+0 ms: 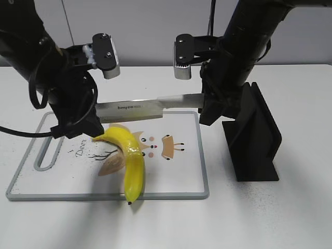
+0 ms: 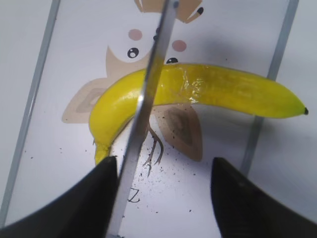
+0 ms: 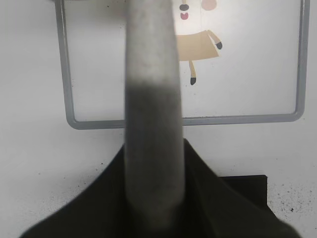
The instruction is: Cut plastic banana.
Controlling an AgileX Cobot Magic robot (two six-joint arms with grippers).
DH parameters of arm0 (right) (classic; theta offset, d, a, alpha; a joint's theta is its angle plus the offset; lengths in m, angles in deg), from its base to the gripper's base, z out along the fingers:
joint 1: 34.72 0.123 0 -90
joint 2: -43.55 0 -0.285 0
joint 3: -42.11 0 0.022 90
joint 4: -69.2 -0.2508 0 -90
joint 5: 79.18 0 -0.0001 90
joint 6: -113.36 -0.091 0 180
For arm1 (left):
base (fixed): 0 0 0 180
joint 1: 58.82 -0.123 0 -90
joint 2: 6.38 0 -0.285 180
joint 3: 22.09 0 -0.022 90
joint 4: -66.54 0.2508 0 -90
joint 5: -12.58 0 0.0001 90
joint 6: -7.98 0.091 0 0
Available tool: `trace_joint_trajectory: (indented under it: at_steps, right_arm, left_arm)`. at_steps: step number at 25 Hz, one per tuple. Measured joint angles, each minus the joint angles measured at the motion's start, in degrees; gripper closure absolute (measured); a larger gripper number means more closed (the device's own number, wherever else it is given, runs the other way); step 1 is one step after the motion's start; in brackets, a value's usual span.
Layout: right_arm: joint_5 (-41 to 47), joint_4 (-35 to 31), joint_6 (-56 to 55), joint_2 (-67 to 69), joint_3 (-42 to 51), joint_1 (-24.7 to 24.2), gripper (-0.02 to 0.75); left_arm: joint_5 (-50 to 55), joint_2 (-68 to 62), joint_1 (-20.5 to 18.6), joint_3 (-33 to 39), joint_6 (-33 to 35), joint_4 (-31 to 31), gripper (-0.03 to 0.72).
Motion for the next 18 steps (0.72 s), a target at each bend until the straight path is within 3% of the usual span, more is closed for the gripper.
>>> trace_joint_trajectory:
  at_steps: [1,4,12,18]
  right_arm:
    - [-0.15,0.13,-0.20,0.00,0.00,0.00,0.561]
    - [-0.45,1.34,-0.79,0.00,0.00,0.00,0.566]
    - [-0.34,3.67,-2.08,-1.88,0.00,-0.10,0.570]
    - [3.81,5.31,-8.21,-5.42,-0.15,-0.10,0.570]
  left_arm:
    - [-0.12,0.00,0.00,0.00,0.00,-0.30,0.109]
    - [-1.23,0.00,0.02,0.00,-0.07,-0.81,0.026]
    - [-0.81,3.17,-0.55,-4.82,-6.62,0.32,0.005]
    - [2.78,5.41,-7.06,-10.58,-19.27,1.39,0.005]
